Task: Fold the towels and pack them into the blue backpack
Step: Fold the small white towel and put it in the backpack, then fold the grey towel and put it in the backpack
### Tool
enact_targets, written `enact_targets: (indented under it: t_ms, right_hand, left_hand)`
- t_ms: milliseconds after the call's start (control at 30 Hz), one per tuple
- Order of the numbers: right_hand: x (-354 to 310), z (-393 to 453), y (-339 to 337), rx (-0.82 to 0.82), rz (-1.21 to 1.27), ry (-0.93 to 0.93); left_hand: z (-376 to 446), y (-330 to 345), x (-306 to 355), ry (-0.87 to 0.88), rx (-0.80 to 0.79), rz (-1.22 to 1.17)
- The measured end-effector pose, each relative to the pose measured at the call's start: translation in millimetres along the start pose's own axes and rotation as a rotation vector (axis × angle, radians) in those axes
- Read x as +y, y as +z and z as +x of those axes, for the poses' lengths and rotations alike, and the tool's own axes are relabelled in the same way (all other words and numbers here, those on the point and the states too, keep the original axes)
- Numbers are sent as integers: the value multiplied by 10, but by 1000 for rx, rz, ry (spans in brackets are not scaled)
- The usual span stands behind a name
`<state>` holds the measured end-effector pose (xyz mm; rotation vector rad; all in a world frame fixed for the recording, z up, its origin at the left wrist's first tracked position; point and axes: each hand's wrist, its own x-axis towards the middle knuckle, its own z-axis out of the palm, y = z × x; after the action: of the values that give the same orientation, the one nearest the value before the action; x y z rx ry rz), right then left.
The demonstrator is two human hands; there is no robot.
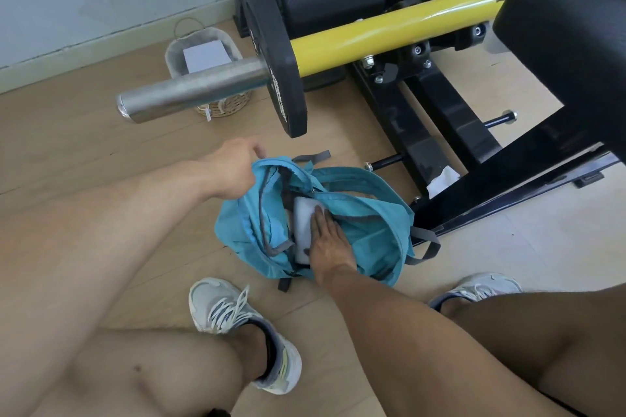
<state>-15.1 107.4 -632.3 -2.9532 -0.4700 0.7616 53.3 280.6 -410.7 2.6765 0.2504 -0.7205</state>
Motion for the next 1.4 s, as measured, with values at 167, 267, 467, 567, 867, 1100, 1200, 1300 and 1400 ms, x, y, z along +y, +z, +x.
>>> enact_targets:
  t_ms: [167, 267, 467, 567, 867, 1100, 1200, 1300, 1400]
  right_hand:
    - [29, 42, -22, -17, 21, -6]
    - [-20, 0, -61, 3, 28, -20]
    - [-50, -124, -112, 69, 170, -37]
    - [13, -206, -172, 80, 253, -41]
    - [278, -544, -836, 153, 316, -11]
    - [764, -936, -2193, 416, -38, -104]
    - [1195, -1266, -2883, 660, -37, -81]
    - [1532, -1649, -3376, 948, 16, 12]
    - [1873, -1964, -3578, 1061, 98, 330]
  left_hand:
    - [19, -50, -230, -147, 70, 163]
    - [-2, -54, -204, -116, 11, 174]
    - [-57, -25, -4, -14, -100, 124]
    - [-133, -22, 108, 29, -121, 114]
    - [-337, -54, 463, 205, -125, 162]
    - [-421, -43, 820, 388, -28, 131]
    - [-530, -25, 1247, 526, 78, 35]
    - [-672, -22, 1566, 640, 136, -102]
    - [-802, 2, 1762, 742, 152, -194]
